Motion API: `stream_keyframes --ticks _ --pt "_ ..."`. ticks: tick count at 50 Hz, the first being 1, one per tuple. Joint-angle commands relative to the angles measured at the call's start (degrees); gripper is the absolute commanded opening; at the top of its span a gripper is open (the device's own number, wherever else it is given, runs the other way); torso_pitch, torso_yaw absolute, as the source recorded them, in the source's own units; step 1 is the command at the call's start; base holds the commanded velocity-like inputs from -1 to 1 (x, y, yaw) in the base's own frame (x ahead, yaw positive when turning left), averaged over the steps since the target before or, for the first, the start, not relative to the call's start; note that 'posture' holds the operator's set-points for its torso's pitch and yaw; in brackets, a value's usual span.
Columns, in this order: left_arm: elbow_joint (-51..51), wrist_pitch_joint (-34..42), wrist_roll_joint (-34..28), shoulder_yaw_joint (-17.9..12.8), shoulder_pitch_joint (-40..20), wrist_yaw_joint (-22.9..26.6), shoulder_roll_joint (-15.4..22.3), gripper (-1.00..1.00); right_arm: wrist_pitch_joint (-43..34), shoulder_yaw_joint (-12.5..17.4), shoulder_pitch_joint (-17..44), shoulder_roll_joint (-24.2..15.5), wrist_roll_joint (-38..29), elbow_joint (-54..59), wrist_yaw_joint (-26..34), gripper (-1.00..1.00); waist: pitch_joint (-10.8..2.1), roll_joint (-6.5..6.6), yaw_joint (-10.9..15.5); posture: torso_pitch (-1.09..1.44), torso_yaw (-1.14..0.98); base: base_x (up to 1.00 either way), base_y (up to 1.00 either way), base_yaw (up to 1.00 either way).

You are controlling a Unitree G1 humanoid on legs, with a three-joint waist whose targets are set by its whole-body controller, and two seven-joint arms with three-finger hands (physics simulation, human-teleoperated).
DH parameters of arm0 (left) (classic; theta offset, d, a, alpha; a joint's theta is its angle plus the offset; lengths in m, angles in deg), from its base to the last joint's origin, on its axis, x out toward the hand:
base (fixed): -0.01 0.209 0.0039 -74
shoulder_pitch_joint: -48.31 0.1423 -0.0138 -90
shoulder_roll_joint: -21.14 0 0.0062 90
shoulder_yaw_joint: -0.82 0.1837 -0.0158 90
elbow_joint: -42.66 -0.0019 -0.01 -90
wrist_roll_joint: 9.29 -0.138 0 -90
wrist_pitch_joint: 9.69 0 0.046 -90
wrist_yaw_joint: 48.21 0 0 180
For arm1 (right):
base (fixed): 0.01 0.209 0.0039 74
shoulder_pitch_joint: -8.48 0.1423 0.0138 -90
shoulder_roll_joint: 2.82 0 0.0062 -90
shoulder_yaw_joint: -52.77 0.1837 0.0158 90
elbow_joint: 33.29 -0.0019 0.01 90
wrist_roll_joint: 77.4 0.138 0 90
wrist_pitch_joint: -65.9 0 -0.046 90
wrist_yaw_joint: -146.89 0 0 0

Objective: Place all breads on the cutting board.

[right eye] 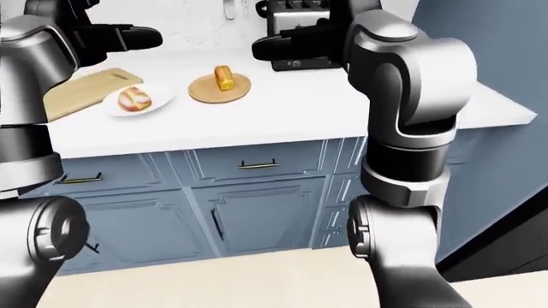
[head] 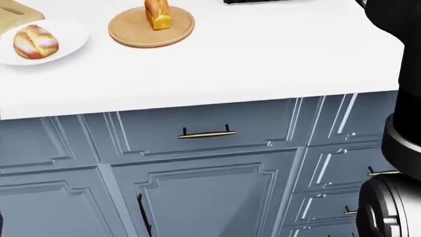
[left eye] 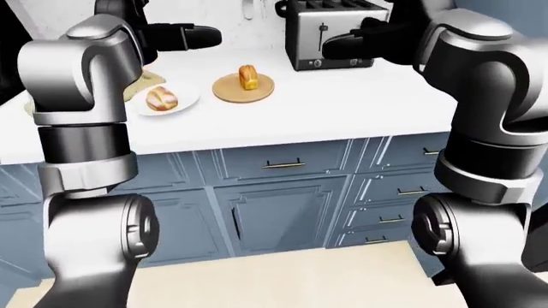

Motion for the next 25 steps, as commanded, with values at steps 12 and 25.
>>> stream_keyframes --ticks 12,25 --pt "1.6 -1.7 0.1 -0.3 -2.1 0.0 0.6 1.00 2.1 0.2 2.0 -0.2 -0.1 -0.4 -0.3 1.00 -1.60 -1.23 0.1 0.00 0.00 0.15 0.19 0.00" --pt "2.0 -1.7 0.4 -0.5 -1.8 -0.2 0.8 1.00 2.7 0.2 2.0 0.1 0.0 -0.7 -0.7 1.00 -0.83 0.88 0.8 0.00 0.00 0.17 0.04 0.65"
